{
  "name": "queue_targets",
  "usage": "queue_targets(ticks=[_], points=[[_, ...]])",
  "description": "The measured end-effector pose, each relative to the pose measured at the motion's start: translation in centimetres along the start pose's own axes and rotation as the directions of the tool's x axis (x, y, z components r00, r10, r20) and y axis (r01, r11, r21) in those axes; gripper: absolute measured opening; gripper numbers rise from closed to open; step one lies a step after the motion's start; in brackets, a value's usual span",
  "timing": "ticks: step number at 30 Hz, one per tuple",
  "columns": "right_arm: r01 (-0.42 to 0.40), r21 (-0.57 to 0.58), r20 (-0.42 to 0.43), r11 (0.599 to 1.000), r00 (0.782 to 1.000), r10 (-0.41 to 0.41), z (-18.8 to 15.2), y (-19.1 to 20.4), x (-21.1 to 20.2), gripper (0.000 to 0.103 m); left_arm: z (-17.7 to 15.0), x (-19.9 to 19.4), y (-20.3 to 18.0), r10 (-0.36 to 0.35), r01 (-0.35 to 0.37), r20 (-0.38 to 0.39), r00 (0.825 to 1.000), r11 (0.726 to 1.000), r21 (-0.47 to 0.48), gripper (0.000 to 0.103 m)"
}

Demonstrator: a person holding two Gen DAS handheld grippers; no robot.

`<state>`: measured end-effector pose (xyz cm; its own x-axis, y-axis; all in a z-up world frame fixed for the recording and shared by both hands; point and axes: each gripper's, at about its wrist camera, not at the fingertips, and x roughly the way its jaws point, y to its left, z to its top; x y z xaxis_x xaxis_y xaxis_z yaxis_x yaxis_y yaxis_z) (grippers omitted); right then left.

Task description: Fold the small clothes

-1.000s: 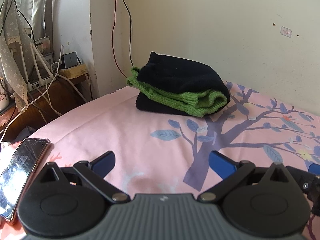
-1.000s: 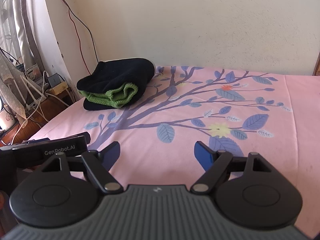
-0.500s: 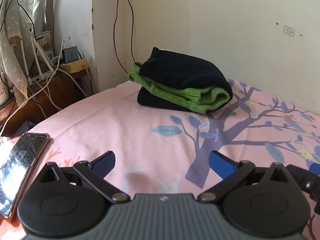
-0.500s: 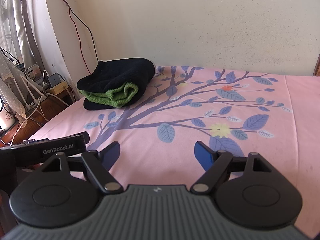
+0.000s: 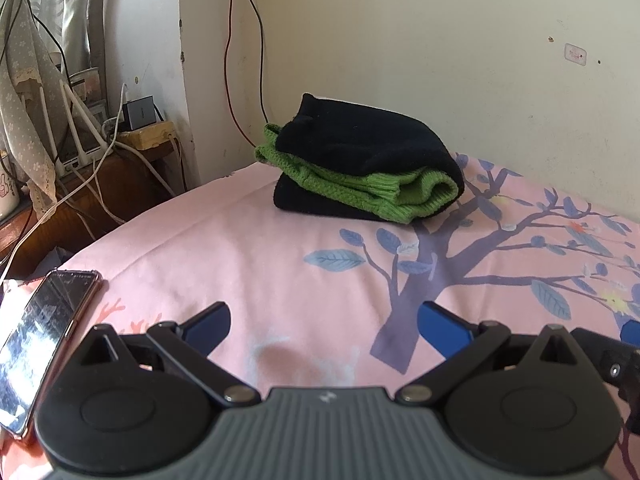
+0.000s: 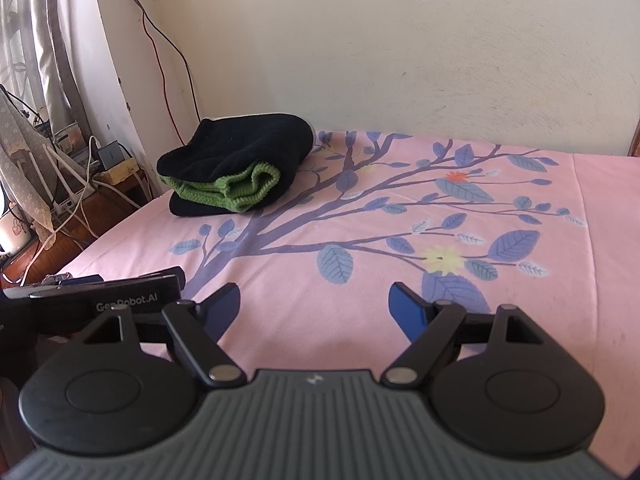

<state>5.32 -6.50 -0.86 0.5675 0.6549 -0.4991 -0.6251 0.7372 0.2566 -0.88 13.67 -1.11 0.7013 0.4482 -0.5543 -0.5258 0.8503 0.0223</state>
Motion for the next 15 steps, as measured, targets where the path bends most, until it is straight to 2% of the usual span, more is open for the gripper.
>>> queue_targets(ticks=[15], points=[[-0.001,-0.007,-0.001,1.000,1.000,0.001,-0.12,0.09,0.03,0.083,0.03,0.05,0.07,0.019,-0.019,0.004,1.000,1.000,-0.010,0.103]])
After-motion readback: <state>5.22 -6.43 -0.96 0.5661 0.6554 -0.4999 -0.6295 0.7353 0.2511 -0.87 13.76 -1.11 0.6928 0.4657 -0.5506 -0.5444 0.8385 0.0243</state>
